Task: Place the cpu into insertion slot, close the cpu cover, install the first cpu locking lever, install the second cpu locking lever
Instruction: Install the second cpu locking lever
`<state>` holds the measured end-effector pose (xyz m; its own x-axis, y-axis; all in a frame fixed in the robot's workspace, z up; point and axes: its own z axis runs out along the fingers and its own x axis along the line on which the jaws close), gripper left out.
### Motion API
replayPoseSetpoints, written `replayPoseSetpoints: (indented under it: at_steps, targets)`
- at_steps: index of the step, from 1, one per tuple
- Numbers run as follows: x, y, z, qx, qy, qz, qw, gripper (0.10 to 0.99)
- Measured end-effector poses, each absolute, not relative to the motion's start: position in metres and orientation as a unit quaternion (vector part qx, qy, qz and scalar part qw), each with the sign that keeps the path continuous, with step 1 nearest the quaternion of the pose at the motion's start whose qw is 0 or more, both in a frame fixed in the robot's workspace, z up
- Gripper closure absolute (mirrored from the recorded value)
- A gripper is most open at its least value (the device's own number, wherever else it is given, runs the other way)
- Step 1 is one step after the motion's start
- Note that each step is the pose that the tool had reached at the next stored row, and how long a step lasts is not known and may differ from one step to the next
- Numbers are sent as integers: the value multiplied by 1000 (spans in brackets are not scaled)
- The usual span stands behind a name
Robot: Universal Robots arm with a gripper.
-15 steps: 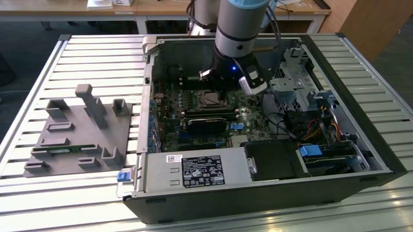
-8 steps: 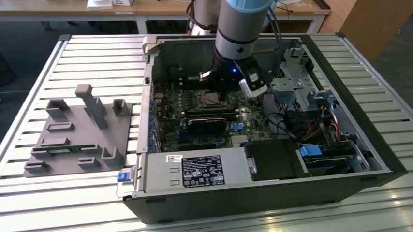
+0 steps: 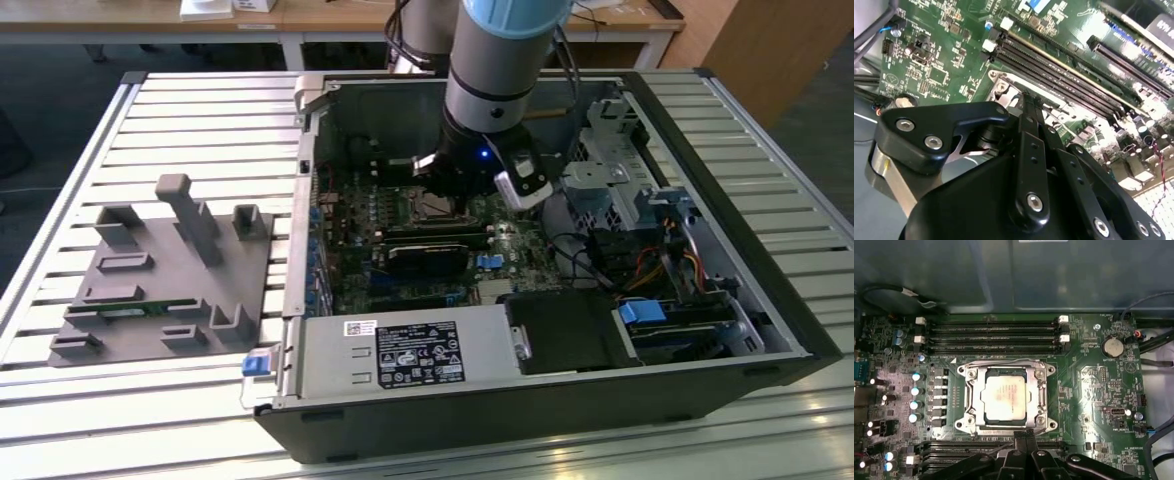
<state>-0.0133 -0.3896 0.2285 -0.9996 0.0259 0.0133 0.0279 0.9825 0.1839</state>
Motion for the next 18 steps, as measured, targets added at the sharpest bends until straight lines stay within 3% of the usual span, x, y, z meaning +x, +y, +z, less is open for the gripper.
replayPoseSetpoints:
  at_steps: [18]
  targets:
    - [-44, -398, 217, -13, -995, -100, 5, 984]
